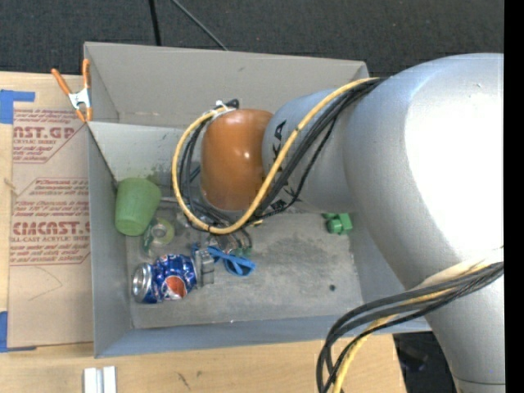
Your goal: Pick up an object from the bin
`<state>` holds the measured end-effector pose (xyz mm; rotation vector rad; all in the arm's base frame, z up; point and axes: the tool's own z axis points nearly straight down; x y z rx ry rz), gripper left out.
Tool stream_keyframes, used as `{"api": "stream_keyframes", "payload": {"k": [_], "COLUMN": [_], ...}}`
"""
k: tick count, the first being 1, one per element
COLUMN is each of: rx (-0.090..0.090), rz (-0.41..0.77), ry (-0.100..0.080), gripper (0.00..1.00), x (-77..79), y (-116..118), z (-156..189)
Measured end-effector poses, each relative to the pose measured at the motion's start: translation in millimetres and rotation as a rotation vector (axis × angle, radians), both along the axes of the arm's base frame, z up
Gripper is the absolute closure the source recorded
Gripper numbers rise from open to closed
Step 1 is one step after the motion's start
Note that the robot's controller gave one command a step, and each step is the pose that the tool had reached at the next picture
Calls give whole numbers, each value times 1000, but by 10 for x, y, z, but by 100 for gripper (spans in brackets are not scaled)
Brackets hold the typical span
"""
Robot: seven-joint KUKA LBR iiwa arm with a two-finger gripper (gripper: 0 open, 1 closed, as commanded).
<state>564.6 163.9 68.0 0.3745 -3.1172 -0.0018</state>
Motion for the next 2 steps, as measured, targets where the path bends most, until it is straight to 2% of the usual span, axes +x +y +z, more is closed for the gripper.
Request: {"api": "stream_keyframes", "payload": {"k": [1,2], "rx": [0,1], "rz": [-186,-76], "ry": [-3,-5], "gripper": [0,0], "x": [-259,-182], "y": [-214,124], "z": [322,318]}}
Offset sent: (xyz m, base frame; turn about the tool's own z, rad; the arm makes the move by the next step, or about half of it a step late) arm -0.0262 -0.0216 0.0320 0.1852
